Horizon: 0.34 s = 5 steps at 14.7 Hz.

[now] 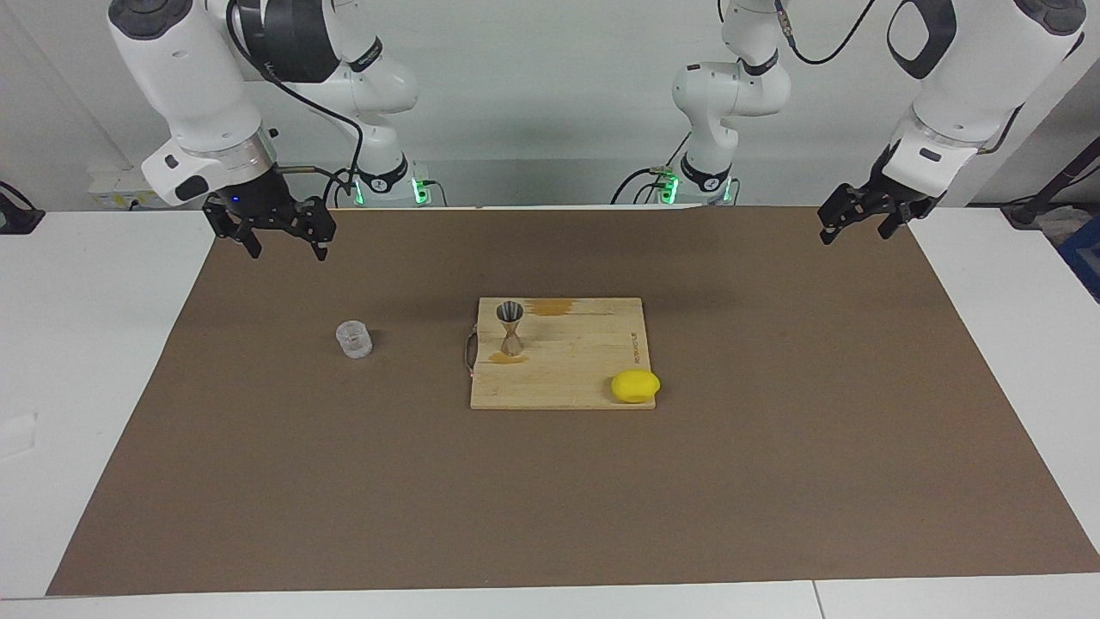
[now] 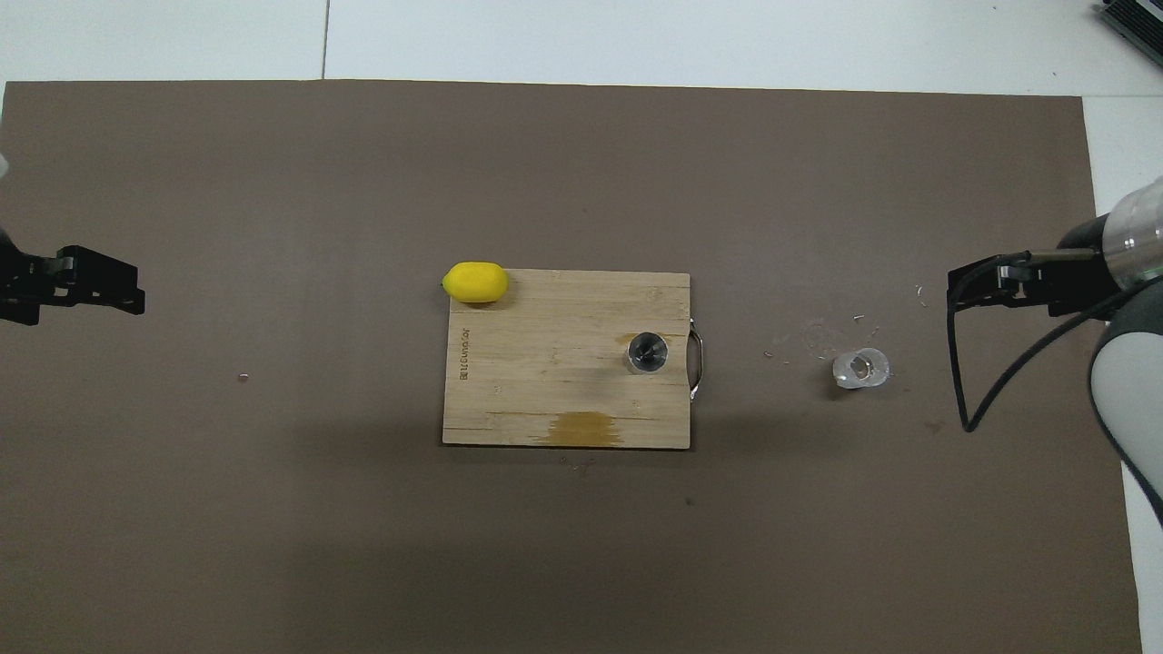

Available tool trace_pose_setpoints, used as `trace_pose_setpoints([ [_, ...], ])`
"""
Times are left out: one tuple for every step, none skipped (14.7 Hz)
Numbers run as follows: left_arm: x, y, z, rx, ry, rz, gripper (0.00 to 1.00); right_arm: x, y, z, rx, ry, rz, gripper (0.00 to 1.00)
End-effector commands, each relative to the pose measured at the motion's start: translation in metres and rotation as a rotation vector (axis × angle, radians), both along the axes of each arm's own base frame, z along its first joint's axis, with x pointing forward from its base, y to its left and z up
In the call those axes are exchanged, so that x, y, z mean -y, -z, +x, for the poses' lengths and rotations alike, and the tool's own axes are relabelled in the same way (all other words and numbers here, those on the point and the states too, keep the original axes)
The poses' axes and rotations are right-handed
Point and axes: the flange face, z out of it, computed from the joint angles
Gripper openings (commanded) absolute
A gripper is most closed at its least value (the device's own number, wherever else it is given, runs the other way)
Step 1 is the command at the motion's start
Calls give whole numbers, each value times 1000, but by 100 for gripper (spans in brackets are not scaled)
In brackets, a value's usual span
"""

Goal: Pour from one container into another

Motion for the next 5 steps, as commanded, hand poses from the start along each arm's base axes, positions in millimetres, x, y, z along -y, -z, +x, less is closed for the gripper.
trace_pose_setpoints([
  [-3, -5, -7, -4, -13, -7, 100, 5, -3, 3, -2, -17, -6, 100],
  [-3, -5, -7, -6, -13, -7, 100, 5, -3, 3, -2, -15, -3, 100],
  [-3, -5, -7, -4, -16, -7, 100, 5, -3, 3, -2, -12, -3, 100],
  [-3, -5, -7, -3, -16, -7, 100, 5, -3, 3, -2, -12, -3, 100],
  [-6, -5, -7, -3, -21, -7, 100, 5, -2, 3, -2, -12, -3, 100],
])
